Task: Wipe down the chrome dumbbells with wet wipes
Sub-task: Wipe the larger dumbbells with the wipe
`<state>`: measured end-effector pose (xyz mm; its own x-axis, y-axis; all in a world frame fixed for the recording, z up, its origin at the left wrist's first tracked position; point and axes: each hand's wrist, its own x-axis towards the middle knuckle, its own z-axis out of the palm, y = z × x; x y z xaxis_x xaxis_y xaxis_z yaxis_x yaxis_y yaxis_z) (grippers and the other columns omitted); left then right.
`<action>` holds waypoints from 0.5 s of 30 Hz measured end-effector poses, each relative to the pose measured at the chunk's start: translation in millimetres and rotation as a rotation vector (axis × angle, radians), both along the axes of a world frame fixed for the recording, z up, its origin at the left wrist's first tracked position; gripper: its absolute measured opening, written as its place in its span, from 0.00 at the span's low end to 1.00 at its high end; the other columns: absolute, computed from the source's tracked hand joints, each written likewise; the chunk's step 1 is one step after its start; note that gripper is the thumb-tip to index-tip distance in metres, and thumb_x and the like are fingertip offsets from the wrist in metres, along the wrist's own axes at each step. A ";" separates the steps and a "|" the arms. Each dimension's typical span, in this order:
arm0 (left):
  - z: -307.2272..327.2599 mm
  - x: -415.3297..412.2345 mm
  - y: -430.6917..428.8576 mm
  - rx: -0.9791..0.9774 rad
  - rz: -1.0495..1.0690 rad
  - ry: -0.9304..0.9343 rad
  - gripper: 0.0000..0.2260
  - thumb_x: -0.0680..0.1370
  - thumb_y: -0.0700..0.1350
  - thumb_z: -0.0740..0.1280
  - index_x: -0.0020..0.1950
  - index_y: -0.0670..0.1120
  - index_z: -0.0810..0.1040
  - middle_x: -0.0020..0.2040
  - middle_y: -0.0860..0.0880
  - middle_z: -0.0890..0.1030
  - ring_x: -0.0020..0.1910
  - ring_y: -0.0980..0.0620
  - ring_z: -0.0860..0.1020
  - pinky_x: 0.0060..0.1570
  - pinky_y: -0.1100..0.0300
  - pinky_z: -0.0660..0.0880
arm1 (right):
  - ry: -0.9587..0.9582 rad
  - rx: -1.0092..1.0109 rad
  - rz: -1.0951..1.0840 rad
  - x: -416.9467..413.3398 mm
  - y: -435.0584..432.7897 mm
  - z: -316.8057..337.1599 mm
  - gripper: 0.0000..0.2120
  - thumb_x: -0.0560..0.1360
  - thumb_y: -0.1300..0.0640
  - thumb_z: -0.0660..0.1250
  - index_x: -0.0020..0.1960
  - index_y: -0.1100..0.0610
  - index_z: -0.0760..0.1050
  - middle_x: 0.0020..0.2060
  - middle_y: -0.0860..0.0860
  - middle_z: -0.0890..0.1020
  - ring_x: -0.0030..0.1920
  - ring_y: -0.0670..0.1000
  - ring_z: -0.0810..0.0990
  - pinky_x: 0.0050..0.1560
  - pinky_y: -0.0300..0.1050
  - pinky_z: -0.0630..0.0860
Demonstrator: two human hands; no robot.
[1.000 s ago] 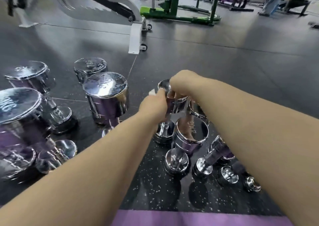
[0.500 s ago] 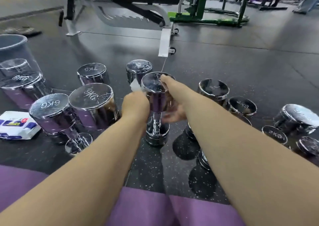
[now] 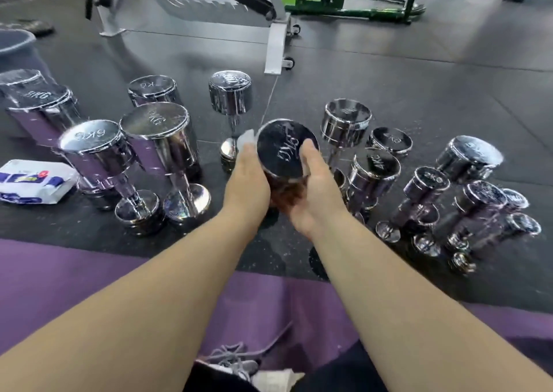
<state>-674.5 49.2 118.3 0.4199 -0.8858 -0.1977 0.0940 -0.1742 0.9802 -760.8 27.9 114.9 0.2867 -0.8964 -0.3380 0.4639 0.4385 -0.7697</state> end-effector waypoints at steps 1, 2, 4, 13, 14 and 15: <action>-3.4 -6.0 11.1 -0.002 -0.020 -0.096 0.25 0.81 0.65 0.48 0.68 0.57 0.75 0.63 0.56 0.79 0.65 0.53 0.74 0.70 0.53 0.66 | -0.033 0.021 -0.041 -6.2 11.2 -7.4 0.20 0.80 0.40 0.59 0.57 0.53 0.80 0.50 0.54 0.86 0.49 0.54 0.85 0.48 0.48 0.80; -6.4 -11.9 17.6 -0.011 -0.061 -0.166 0.25 0.81 0.64 0.47 0.69 0.56 0.74 0.66 0.56 0.77 0.67 0.54 0.72 0.72 0.53 0.63 | -0.049 0.038 -0.071 -12.7 19.9 -12.3 0.21 0.80 0.38 0.58 0.55 0.52 0.80 0.48 0.54 0.86 0.48 0.53 0.85 0.49 0.50 0.80; -7.1 -23.6 24.5 -0.004 -0.135 -0.253 0.24 0.83 0.61 0.47 0.72 0.55 0.71 0.71 0.55 0.73 0.71 0.55 0.68 0.74 0.57 0.58 | -0.042 0.032 -0.095 -31.0 31.1 -16.8 0.22 0.79 0.35 0.56 0.53 0.50 0.81 0.48 0.53 0.86 0.47 0.53 0.85 0.50 0.51 0.80; -4.8 -12.3 17.4 0.086 -0.083 -0.056 0.33 0.72 0.75 0.45 0.56 0.60 0.81 0.50 0.51 0.85 0.50 0.49 0.84 0.53 0.49 0.80 | 0.453 -0.093 0.226 -50.3 15.7 25.7 0.18 0.78 0.35 0.60 0.49 0.48 0.77 0.31 0.49 0.83 0.39 0.52 0.82 0.44 0.47 0.79; -1.0 -8.5 17.8 0.095 -0.066 -0.024 0.31 0.74 0.74 0.46 0.56 0.59 0.81 0.50 0.51 0.86 0.49 0.49 0.84 0.53 0.50 0.80 | 0.475 -0.096 0.242 -47.3 15.9 26.7 0.19 0.78 0.35 0.60 0.50 0.49 0.77 0.33 0.49 0.84 0.42 0.53 0.83 0.47 0.48 0.79; 0.2 -4.3 15.5 0.112 -0.052 -0.021 0.30 0.75 0.73 0.47 0.55 0.58 0.82 0.50 0.50 0.86 0.48 0.49 0.84 0.52 0.50 0.80 | 0.489 -0.102 0.248 -44.2 16.0 27.3 0.20 0.78 0.35 0.60 0.51 0.51 0.77 0.37 0.50 0.86 0.45 0.54 0.84 0.50 0.50 0.80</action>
